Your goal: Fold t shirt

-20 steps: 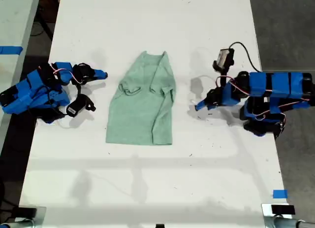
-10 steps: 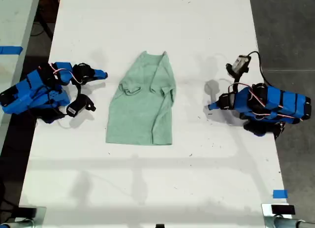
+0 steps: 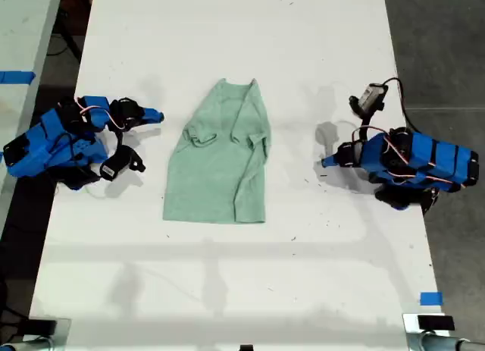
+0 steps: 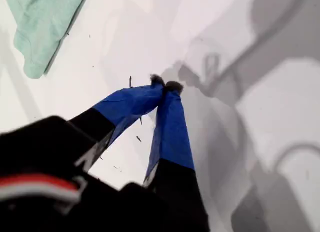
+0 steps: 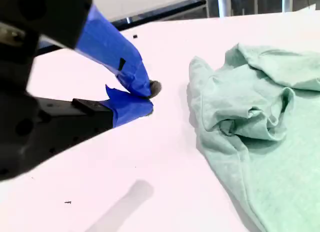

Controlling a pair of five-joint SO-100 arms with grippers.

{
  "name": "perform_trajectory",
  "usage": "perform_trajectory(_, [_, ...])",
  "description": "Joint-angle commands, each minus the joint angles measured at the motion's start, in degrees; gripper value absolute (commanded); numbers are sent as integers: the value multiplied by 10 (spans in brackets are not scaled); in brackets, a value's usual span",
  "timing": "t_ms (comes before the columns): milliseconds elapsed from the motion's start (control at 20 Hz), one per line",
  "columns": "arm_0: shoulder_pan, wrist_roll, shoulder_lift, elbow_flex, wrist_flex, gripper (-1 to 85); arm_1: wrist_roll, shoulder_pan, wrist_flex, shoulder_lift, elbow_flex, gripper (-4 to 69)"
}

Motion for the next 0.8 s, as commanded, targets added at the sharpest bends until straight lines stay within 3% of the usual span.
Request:
perform_trajectory(0, [-10, -5, 10, 11, 4, -1, 7, -4, 2, 3, 9, 5])
perform_trajectory(750, [-12, -9, 10, 12, 5, -1, 18, -10, 4, 3, 9, 5])
